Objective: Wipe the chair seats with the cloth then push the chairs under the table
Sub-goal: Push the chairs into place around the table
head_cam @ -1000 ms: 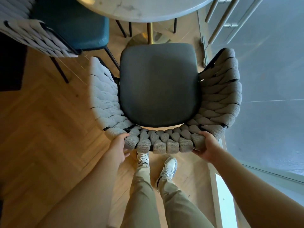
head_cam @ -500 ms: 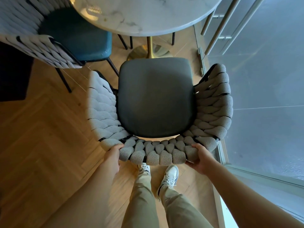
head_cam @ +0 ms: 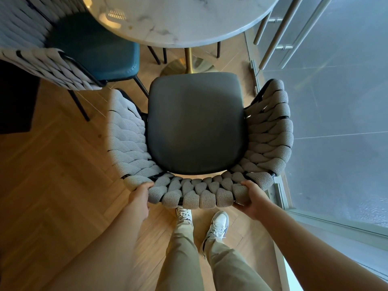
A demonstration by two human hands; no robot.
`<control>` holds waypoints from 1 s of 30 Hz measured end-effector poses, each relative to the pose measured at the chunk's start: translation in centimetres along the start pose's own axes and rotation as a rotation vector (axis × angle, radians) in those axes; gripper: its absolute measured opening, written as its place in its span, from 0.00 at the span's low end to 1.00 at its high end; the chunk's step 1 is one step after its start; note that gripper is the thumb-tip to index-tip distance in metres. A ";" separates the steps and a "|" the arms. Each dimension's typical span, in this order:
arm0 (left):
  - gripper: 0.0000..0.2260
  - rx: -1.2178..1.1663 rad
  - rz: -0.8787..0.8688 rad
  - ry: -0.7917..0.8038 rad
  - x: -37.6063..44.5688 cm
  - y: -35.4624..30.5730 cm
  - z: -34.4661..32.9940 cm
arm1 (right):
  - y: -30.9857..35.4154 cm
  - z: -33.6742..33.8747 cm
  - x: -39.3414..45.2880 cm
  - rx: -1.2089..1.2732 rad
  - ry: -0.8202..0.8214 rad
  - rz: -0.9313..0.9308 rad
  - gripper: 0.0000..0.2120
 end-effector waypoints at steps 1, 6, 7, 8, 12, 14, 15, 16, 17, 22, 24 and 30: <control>0.26 0.004 -0.004 -0.004 0.1 -0.1 0.0 | 0.0 0.0 0.0 0.000 -0.002 -0.001 0.19; 0.26 -0.001 -0.005 -0.013 -0.1 -0.5 0.1 | 0.2 -0.3 0.2 0.001 -0.002 -0.006 0.17; 0.26 -0.003 -0.007 -0.013 -0.2 -0.7 0.1 | 0.3 -0.5 0.3 0.000 0.000 -0.008 0.16; 0.26 -0.007 -0.004 -0.010 -0.2 -0.8 0.1 | 0.4 -0.6 0.3 -0.004 0.003 -0.009 0.16; 0.25 -0.014 -0.006 -0.003 0.0 -1.3 -0.2 | 0.7 -1.0 0.6 -0.006 -0.003 -0.006 0.16; 0.25 -0.011 -0.008 -0.003 -0.2 -1.5 -0.2 | 0.7 -1.1 0.7 -0.003 -0.008 -0.006 0.18; 0.25 -0.009 -0.010 -0.002 -0.3 -1.5 -0.2 | 0.7 -1.1 0.7 -0.002 -0.007 -0.006 0.19; 0.24 -0.007 -0.013 -0.003 -0.3 -1.5 -0.2 | 0.6 -1.1 0.7 0.000 -0.008 -0.006 0.19; 0.24 -0.004 -0.015 -0.005 -0.3 -1.6 -0.1 | 0.6 -1.1 0.7 0.002 -0.009 -0.006 0.20; 0.25 0.002 -0.012 -0.004 -0.6 -1.6 0.2 | 0.6 -1.1 0.8 0.015 -0.012 0.002 0.20; 0.26 0.009 -0.017 0.010 -0.7 -1.7 0.2 | 0.6 -1.1 0.9 0.017 -0.015 0.006 0.18; 0.27 0.024 -0.018 0.012 -1.1 -1.9 0.5 | 0.5 -1.4 0.8 0.023 -0.010 0.002 0.17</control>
Point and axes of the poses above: each hand's wrist, its own x-axis towards the middle knuckle, its own z-axis out of the back of the hand, y = z × x, the point moved 9 cm from there along x, towards the middle knuckle, and after that the axes turned 14 degrees about x, right-handed, at the moved point
